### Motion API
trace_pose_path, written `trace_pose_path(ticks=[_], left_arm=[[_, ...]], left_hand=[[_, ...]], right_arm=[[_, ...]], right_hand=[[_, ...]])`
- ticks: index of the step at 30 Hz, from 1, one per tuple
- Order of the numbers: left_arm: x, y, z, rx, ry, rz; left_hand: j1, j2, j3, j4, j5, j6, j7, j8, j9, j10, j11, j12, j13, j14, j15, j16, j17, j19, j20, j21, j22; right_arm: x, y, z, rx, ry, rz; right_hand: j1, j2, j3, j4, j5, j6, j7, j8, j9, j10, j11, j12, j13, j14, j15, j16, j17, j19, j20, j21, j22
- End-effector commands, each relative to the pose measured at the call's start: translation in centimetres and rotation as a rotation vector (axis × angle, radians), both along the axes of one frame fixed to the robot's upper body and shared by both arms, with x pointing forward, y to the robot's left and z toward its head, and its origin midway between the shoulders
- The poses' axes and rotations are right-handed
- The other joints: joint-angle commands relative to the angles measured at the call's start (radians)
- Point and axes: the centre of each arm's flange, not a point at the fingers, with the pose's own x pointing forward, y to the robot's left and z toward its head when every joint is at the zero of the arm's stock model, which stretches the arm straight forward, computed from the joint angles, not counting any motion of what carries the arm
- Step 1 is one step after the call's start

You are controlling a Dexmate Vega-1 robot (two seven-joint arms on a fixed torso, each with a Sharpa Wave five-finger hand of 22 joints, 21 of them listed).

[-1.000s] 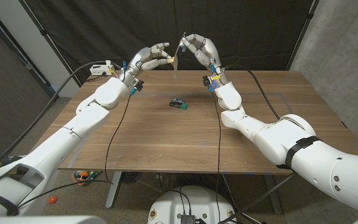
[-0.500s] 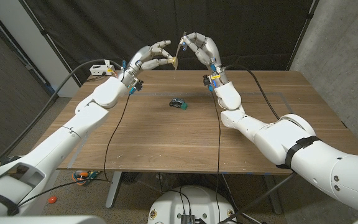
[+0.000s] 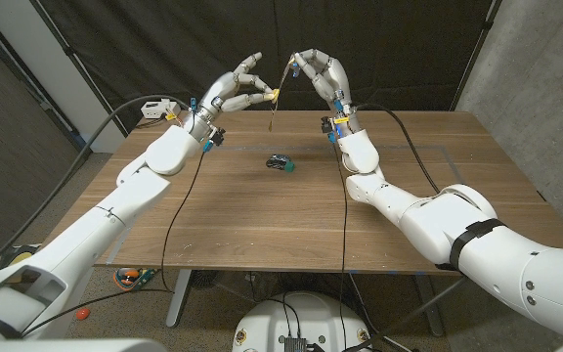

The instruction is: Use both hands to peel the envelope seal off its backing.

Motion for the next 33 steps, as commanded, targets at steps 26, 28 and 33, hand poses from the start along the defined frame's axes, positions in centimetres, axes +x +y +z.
trace_pose_path(ticks=[26, 28, 33], left_arm=[[-6.2, -1.1, -0.8, 0.087, -0.191, -0.02], [-6.4, -0.9, -0.8, 0.087, -0.193, -0.023], [-6.9, -0.4, -1.1, 0.066, -0.208, -0.019]], left_hand=[[0.004, 0.01, -0.029, -0.004, 0.003, 0.112, -0.065, -0.009, 0.0, 0.086, -0.063, 0.044, -0.011, -0.034, -0.041, 0.023, -0.003, -0.044, 0.003, 0.002, 0.004], [0.002, 0.011, -0.031, -0.003, 0.002, 0.112, -0.064, -0.011, 0.0, 0.092, -0.063, 0.046, -0.011, -0.033, -0.039, 0.024, -0.004, -0.044, 0.004, 0.002, 0.004], [0.003, 0.01, -0.032, -0.004, 0.003, 0.118, -0.07, -0.012, -0.001, 0.102, -0.062, 0.049, -0.012, -0.024, -0.04, 0.027, -0.005, -0.042, 0.004, 0.004, 0.004]], right_arm=[[2.9, 0.5, -1.0, 0.117, 0.163, -0.127], [3.1, 0.7, -1.0, 0.112, 0.173, -0.135], [3.3, 1.1, -1.2, 0.117, 0.19, -0.139]], right_hand=[[0.001, 0.019, 0.01, -0.016, 0.011, 0.024, -0.012, 0.004, 0.001, 0.016, -0.001, -0.009, 0.01, 0.009, -0.162, -0.003, 0.008, -0.017, -0.078, 0.035, -0.02], [0.001, 0.019, 0.009, -0.017, 0.011, 0.024, -0.011, 0.005, 0.002, 0.016, -0.001, -0.01, 0.01, 0.009, -0.162, -0.003, 0.008, -0.016, -0.076, 0.037, -0.021], [0.0, 0.02, 0.009, -0.017, 0.012, 0.024, -0.012, 0.003, 0.0, 0.016, -0.001, -0.012, 0.009, 0.009, -0.162, -0.004, 0.008, -0.016, -0.078, 0.04, -0.024]])
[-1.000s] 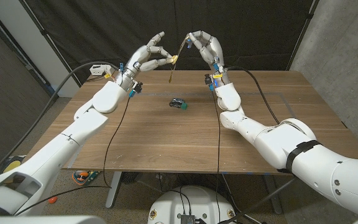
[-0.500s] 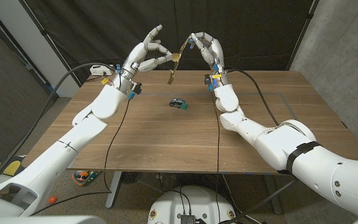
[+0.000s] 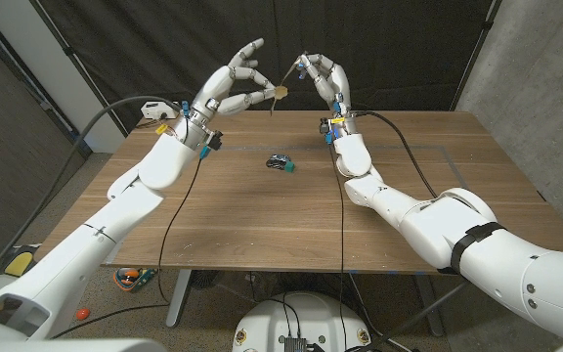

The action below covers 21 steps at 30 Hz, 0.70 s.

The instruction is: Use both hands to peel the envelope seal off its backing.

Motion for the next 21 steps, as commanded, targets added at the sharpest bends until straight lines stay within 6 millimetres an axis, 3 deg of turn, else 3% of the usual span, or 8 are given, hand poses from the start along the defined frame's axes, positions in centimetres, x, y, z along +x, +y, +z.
trace_pose_path(ticks=[1, 10, 15, 18, 20, 21], left_arm=[[-1.4, 0.7, -0.4, 0.011, -0.021, -0.009], [-1.8, 2.3, -0.8, -0.062, -0.038, 0.007], [-2.0, 3.0, -1.1, -0.08, -0.041, 0.006], [-2.1, 3.4, -1.3, -0.086, -0.044, 0.009], [-2.2, 3.7, -1.4, -0.08, -0.044, 0.009], [-2.3, 3.9, -1.5, -0.078, -0.047, 0.007]], left_hand=[[0.005, -0.002, -0.003, -0.001, 0.004, 0.117, -0.071, 0.005, 0.002, 0.014, -0.004, 0.011, 0.002, -0.019, -0.008, 0.013, 0.002, -0.034, -0.002, 0.007, 0.004], [0.008, -0.015, -0.008, -0.005, 0.001, 0.115, -0.071, -0.003, 0.011, 0.081, -0.015, 0.031, 0.001, 0.049, -0.037, 0.033, -0.001, 0.003, -0.006, 0.021, 0.002], [0.008, -0.015, -0.007, -0.004, 0.002, 0.106, -0.076, -0.001, 0.024, 0.107, -0.006, 0.039, 0.002, 0.076, -0.038, 0.042, -0.001, 0.009, 0.0, 0.023, 0.001], [0.015, -0.026, -0.007, -0.009, 0.002, 0.025, -0.11, -0.029, 0.033, 0.109, 0.002, 0.035, 0.005, 0.088, -0.033, 0.042, 0.002, 0.015, 0.01, 0.026, 0.0], [0.02, -0.036, -0.016, -0.008, 0.003, -0.128, -0.116, -0.068, 0.057, 0.084, 0.021, 0.023, 0.011, 0.09, -0.019, 0.04, 0.007, 0.019, 0.017, 0.028, 0.0], [0.021, -0.037, -0.02, -0.007, 0.004, -0.177, -0.119, -0.081, 0.063, 0.071, 0.028, 0.018, 0.014, 0.09, -0.019, 0.038, 0.008, 0.02, 0.022, 0.028, 0.0]], right_arm=[[0.8, 0.8, -0.4, 0.014, 0.05, -0.029], [0.4, 1.0, -0.8, 0.034, 0.035, -0.022], [0.1, 0.9, -1.0, 0.046, 0.02, -0.033], [-0.1, 0.9, -1.2, 0.054, 0.01, -0.034], [-0.3, 0.9, -1.4, 0.06, 0.001, -0.038], [-0.4, 0.8, -1.5, 0.057, -0.008, -0.041]], right_hand=[[0.005, 0.016, 0.01, -0.018, 0.006, 0.028, -0.009, 0.004, -0.003, 0.009, -0.001, -0.001, 0.001, 0.009, -0.162, -0.004, 0.004, -0.002, -0.074, 0.008, -0.001], [0.016, 0.004, 0.012, -0.038, 0.021, 0.046, -0.008, -0.019, -0.057, 0.011, 0.0, -0.018, -0.03, -0.002, -0.164, -0.052, -0.051, 0.037, -0.045, 0.028, -0.02], [0.021, -0.012, 0.016, -0.056, 0.039, 0.03, -0.005, -0.05, -0.103, -0.007, 0.004, -0.036, -0.061, 0.007, -0.166, -0.114, -0.116, 0.061, -0.029, 0.016, -0.051], [0.003, -0.042, 0.005, -0.071, 0.053, -0.065, -0.004, -0.103, -0.148, -0.057, 0.02, -0.069, -0.104, 0.017, -0.166, -0.228, -0.226, 0.09, -0.009, -0.002, -0.088], [-0.025, -0.06, -0.005, -0.07, 0.048, -0.145, 0.001, -0.141, -0.169, -0.107, 0.033, -0.095, -0.133, 0.015, -0.163, -0.307, -0.296, 0.095, 0.008, -0.017, -0.102], [-0.051, -0.081, -0.013, -0.067, 0.042, -0.209, 0.017, -0.187, -0.197, -0.159, 0.049, -0.12, -0.159, 0.002, -0.161, -0.36, -0.337, 0.092, 0.025, -0.033, -0.108]])
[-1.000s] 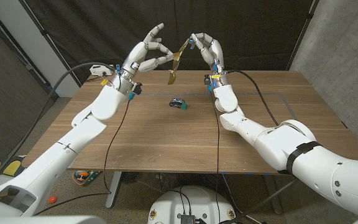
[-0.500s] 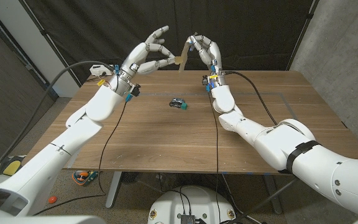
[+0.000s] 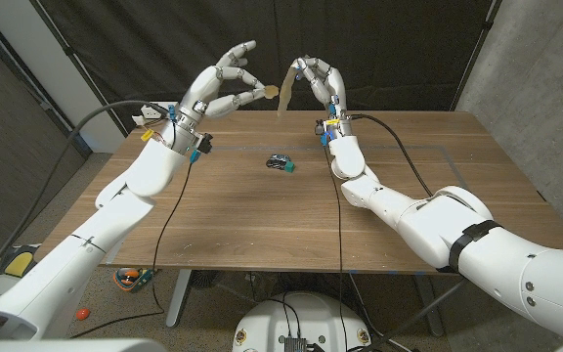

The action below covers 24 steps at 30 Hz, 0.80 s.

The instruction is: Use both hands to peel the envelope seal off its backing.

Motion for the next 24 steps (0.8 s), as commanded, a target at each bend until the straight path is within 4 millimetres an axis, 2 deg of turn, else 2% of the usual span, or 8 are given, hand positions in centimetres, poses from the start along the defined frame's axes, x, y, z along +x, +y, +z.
trace_pose_path(ticks=[1, 2, 3, 5, 6, 8, 16, 24], left_arm=[[-0.6, 1.9, -0.7, -0.022, -0.012, 0.001], [-0.6, 1.9, -0.7, -0.021, -0.012, 0.0], [-0.7, 2.0, -0.7, -0.019, -0.012, -0.002], [-0.8, 2.3, -0.8, -0.018, -0.011, -0.004], [-0.8, 2.4, -0.8, -0.018, -0.011, -0.005], [-0.8, 2.6, -0.9, -0.021, -0.01, -0.003], [-0.3, 3.7, -1.2, -0.037, 0.021, 0.006], [1.1, 5.3, -2.5, -0.113, 0.089, 0.033]], left_hand=[[0.004, -0.02, -0.014, 0.0, 0.007, -0.156, -0.07, -0.057, 0.026, -0.035, 0.028, -0.015, 0.012, 0.004, 0.015, 0.002, 0.008, 0.001, 0.019, 0.004, 0.002], [0.004, -0.018, -0.017, 0.002, 0.007, -0.227, -0.072, -0.084, 0.025, -0.043, 0.032, -0.018, 0.015, 0.006, 0.017, 0.0, 0.009, 0.003, 0.02, 0.004, 0.001], [0.002, -0.02, -0.024, 0.004, 0.006, -0.322, -0.072, -0.123, 0.019, -0.053, 0.034, -0.02, 0.019, 0.002, 0.023, -0.005, 0.009, 0.001, 0.021, 0.002, 0.001], [-0.002, -0.022, -0.033, 0.008, 0.008, -0.439, -0.071, -0.166, 0.02, -0.069, 0.051, -0.025, 0.023, 0.0, 0.024, -0.011, 0.008, 0.001, 0.026, -0.002, 0.0], [-0.008, -0.023, -0.039, 0.011, 0.008, -0.515, -0.071, -0.196, 0.017, -0.08, 0.049, -0.028, 0.026, 0.002, 0.029, -0.013, 0.008, 0.0, 0.029, -0.005, -0.001], [-0.011, -0.021, -0.042, 0.013, 0.009, -0.56, -0.074, -0.213, 0.017, -0.087, 0.053, -0.03, 0.027, -0.002, 0.031, -0.016, 0.007, -0.006, 0.033, -0.009, -0.002], [-0.027, -0.036, -0.059, 0.017, 0.01, -0.618, -0.075, -0.232, 0.021, -0.104, 0.069, -0.034, 0.03, -0.007, 0.038, -0.022, 0.004, -0.012, 0.04, -0.015, -0.001], [-0.035, -0.035, -0.064, 0.022, 0.012, -0.627, -0.075, -0.233, 0.024, -0.119, 0.082, -0.038, 0.031, -0.014, 0.041, -0.025, 0.004, -0.02, 0.042, -0.019, 0.0]], right_arm=[[-0.9, -0.2, -0.8, 0.022, -0.043, -0.016], [-0.9, -0.2, -0.8, 0.022, -0.043, -0.017], [-0.9, -0.3, -0.9, 0.029, -0.045, -0.018], [-1.1, -0.6, -1.1, 0.048, -0.049, -0.019], [-1.2, -0.8, -1.2, 0.046, -0.053, -0.026], [-1.3, -1.0, -1.3, 0.058, -0.057, -0.036], [-1.6, -2.9, -1.7, 0.106, -0.061, -0.084], [-1.2, -3.9, -2.7, 0.202, -0.024, -0.098]], right_hand=[[-0.085, -0.077, 0.015, -0.032, -0.01, -0.203, 0.013, -0.127, -0.076, -0.138, 0.042, -0.068, -0.074, -0.01, -0.155, -0.17, -0.143, 0.011, 0.036, -0.045, -0.026], [-0.109, -0.093, 0.009, -0.026, -0.017, -0.267, 0.033, -0.175, -0.099, -0.163, 0.06, -0.078, -0.096, -0.034, -0.15, -0.212, -0.175, 0.012, 0.047, -0.064, -0.03], [-0.13, -0.1, 0.006, -0.019, -0.024, -0.3, 0.047, -0.209, -0.12, -0.2, 0.062, -0.089, -0.116, -0.051, -0.151, -0.242, -0.199, 0.009, 0.05, -0.08, -0.03], [-0.162, -0.125, -0.007, -0.012, -0.034, -0.327, 0.062, -0.242, -0.143, -0.242, 0.075, -0.098, -0.138, -0.082, -0.14, -0.276, -0.225, 0.008, 0.056, -0.107, -0.033], [-0.18, -0.135, -0.014, -0.006, -0.04, -0.347, 0.067, -0.261, -0.153, -0.265, 0.077, -0.1, -0.15, -0.11, -0.118, -0.295, -0.238, 0.005, 0.062, -0.119, -0.033], [-0.197, -0.14, -0.019, -0.002, -0.048, -0.403, 0.091, -0.304, -0.173, -0.305, 0.09, -0.103, -0.172, -0.134, -0.106, -0.309, -0.256, 0.004, 0.074, -0.14, -0.033], [-0.283, -0.168, -0.057, 0.035, -0.067, -0.442, 0.105, -0.347, -0.199, -0.331, 0.105, -0.096, -0.2, -0.16, -0.087, -0.314, -0.277, -0.008, 0.096, -0.171, -0.031], [-0.291, -0.148, -0.053, 0.043, -0.07, -0.432, 0.102, -0.352, -0.208, -0.323, 0.108, -0.089, -0.21, -0.155, -0.09, -0.308, -0.283, -0.007, 0.092, -0.177, -0.029]])
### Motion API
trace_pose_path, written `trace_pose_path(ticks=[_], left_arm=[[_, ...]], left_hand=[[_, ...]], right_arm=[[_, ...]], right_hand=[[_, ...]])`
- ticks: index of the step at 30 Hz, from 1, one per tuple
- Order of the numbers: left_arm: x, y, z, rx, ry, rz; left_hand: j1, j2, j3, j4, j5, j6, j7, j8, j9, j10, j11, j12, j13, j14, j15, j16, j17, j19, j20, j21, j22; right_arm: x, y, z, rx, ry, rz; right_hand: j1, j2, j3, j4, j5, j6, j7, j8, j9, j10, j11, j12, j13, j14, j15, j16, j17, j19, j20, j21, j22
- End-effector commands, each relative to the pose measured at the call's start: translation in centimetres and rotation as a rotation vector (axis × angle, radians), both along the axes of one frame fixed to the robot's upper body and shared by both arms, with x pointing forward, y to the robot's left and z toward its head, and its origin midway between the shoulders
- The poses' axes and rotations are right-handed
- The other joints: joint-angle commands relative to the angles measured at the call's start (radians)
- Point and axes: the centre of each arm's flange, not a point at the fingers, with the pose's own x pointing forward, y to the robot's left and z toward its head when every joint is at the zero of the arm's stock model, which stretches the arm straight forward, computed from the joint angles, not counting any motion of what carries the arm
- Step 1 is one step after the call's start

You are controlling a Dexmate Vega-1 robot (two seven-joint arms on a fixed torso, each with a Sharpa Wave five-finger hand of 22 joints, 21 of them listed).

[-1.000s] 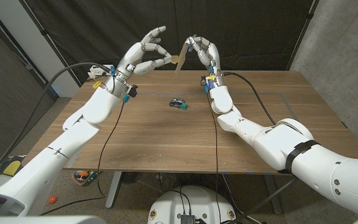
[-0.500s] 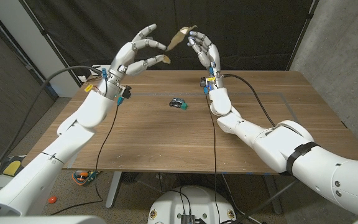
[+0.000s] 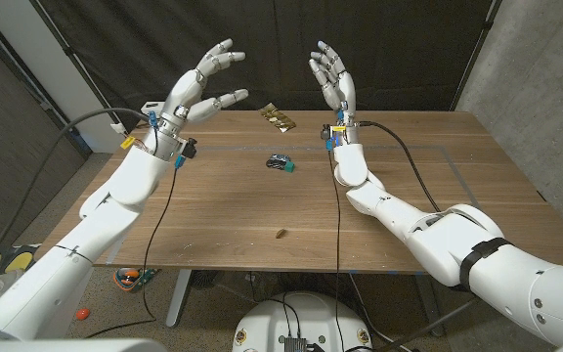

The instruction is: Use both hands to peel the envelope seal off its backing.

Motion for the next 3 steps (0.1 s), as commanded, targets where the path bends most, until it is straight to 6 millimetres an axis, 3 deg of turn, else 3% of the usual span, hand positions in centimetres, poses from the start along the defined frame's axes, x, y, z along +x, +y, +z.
trace_pose_path(ticks=[1, 3], left_arm=[[1.68, 2.27, -1.48, -0.083, 0.086, 0.031], [2.02, 2.57, -1.77, -0.097, 0.104, 0.032]], left_hand=[[-0.014, 0.006, -0.006, 0.007, 0.008, -0.017, 0.005, -0.004, 0.007, -0.026, 0.009, -0.006, 0.004, -0.014, 0.009, -0.004, 0.0, -0.011, 0.01, -0.006, 0.001], [-0.017, 0.008, -0.007, 0.009, 0.008, -0.025, 0.004, -0.006, 0.009, -0.035, 0.013, -0.008, 0.005, -0.022, 0.014, -0.007, 0.0, -0.015, 0.013, -0.008, 0.002]], right_arm=[[0.06, -1.54, -1.21, 0.111, 0.025, -0.036], [0.2, -1.34, -1.33, 0.119, 0.03, -0.034]], right_hand=[[0.001, 0.02, 0.009, 0.005, -0.003, 0.012, -0.002, -0.005, -0.003, 0.011, 0.001, 0.011, -0.004, 0.004, -0.117, 0.007, 0.0, -0.001, 0.002, -0.008, 0.003], [0.004, 0.026, 0.013, 0.004, -0.004, 0.014, -0.003, -0.006, -0.005, 0.014, -0.002, 0.012, -0.007, 0.005, -0.119, 0.008, -0.002, 0.0, -0.003, -0.01, 0.003]])
